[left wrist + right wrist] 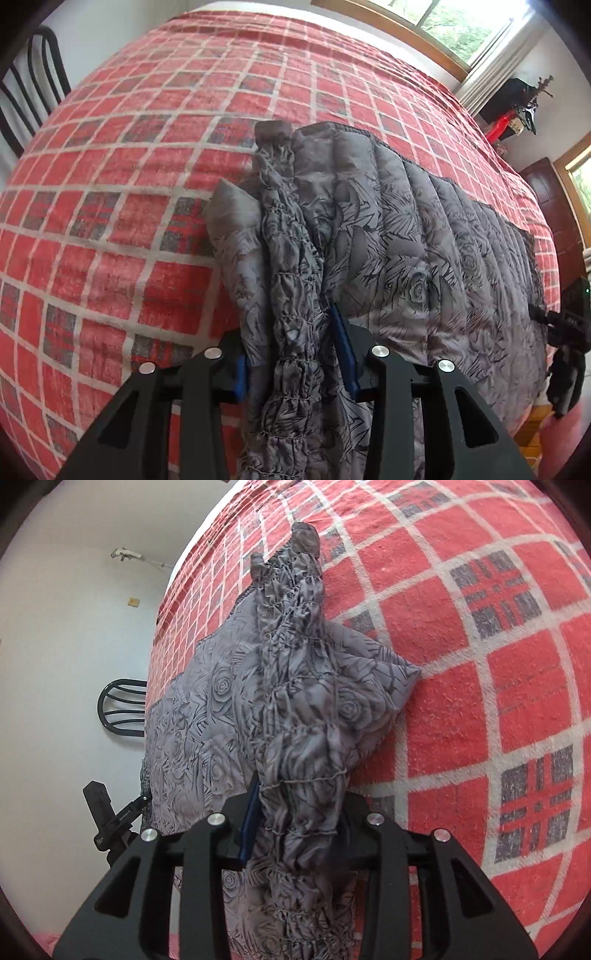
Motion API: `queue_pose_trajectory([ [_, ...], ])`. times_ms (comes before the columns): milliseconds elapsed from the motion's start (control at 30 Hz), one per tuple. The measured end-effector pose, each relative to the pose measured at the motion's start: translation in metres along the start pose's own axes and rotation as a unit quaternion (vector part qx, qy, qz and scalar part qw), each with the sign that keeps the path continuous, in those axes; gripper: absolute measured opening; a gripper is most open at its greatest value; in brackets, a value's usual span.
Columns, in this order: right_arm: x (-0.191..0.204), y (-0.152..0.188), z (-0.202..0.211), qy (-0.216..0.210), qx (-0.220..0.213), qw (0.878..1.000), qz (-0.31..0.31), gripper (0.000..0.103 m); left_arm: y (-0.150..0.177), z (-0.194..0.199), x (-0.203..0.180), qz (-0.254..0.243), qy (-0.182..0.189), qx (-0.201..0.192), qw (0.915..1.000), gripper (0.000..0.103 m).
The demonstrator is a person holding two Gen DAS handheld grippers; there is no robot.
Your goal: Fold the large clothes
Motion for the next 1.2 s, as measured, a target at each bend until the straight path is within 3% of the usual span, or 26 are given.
queue_pose_trajectory([
  [67,0.001,-0.002,0.008,0.044,-0.007,0.999,0.013,0.053,-0.003,0.005,0.001,0.004,-0.005,0.005,1.0000,0.042],
  [167,0.012,0.001,0.035,0.109,-0.038,0.992,0.052,0.053,-0.008,0.026,0.003,0.002,-0.030,-0.002,0.9996,0.041],
  [367,0.042,0.027,0.078,0.162,-0.079,0.978,0.106,0.043,-0.016,0.094,-0.011,-0.016,-0.040,-0.057,0.9974,0.041],
  [467,0.057,0.044,0.081,0.176,-0.078,0.973,0.129,0.040,-0.009,0.103,-0.033,-0.046,-0.055,-0.060,0.9956,0.041],
  [667,0.071,0.067,0.057,0.194,-0.054,0.967,0.154,0.034,0.016,0.074,-0.077,-0.098,-0.045,-0.029,0.9937,0.041],
  [833,0.041,0.073,0.025,0.227,-0.027,0.966,0.121,0.031,0.038,0.036,-0.067,-0.103,-0.056,0.015,0.9930,0.041],
  [967,0.025,0.073,-0.003,0.204,-0.037,0.972,0.112,0.030,0.052,0.012,-0.055,-0.107,-0.062,0.031,0.9918,0.043],
  [1167,0.026,0.072,0.010,0.205,-0.033,0.974,0.091,0.030,0.052,0.008,-0.057,-0.116,-0.067,0.032,0.9905,0.045],
  [1200,0.030,0.072,0.017,0.204,-0.036,0.974,0.092,0.034,0.052,0.009,-0.058,-0.112,-0.065,0.032,0.9911,0.045],
])
Point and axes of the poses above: each gripper's, at about its wrist camera, not at the fingertips, and z roughly against the way its jaws point, x to its left, y to its underside, the point moved 10 cm from there along -z, roughly the way its jaws point, and after that the axes turned 11 degrees about y, right-handed, at the moved point
